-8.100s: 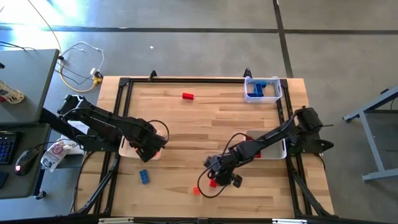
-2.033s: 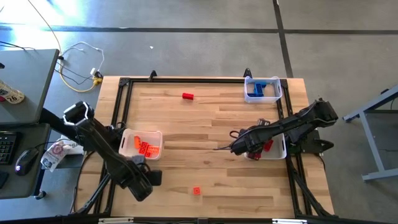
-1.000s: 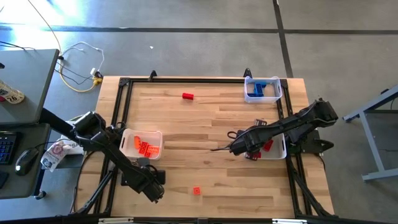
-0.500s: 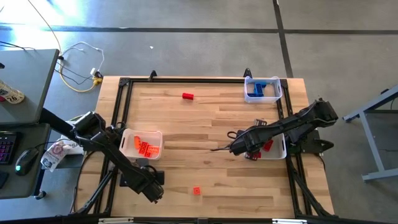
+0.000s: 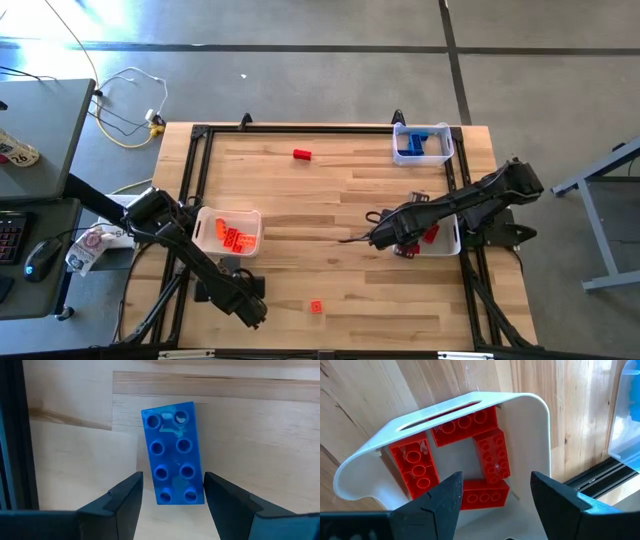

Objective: Sort & place blocks by color
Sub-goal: Put the blue game piece into the transparent bin

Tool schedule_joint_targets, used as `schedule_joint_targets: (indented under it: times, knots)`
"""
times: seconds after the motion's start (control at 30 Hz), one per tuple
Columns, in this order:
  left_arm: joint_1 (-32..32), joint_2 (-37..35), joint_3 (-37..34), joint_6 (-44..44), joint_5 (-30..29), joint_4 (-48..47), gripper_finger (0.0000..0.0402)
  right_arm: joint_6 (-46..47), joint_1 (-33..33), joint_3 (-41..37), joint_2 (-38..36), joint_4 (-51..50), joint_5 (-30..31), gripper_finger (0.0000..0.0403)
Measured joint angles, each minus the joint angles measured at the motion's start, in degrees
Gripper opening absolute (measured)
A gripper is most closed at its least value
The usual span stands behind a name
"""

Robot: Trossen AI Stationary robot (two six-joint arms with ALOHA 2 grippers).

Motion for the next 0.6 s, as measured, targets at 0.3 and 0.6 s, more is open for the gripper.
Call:
schedule_joint_targets:
  times: [0.3, 0.6]
  knots:
    - [0.07, 0.0, 0.0, 3.1, -1.29, 1.69, 0.0197, 0.41, 0.0, 0.0, 0.0, 0.09, -1.5, 0.022]
    - [0.02, -0.31, -3.1, 4.27, -1.4, 5.4, 0.0196, 0.61, 0.0, 0.0, 0.0, 0.17, -3.26, 0.022]
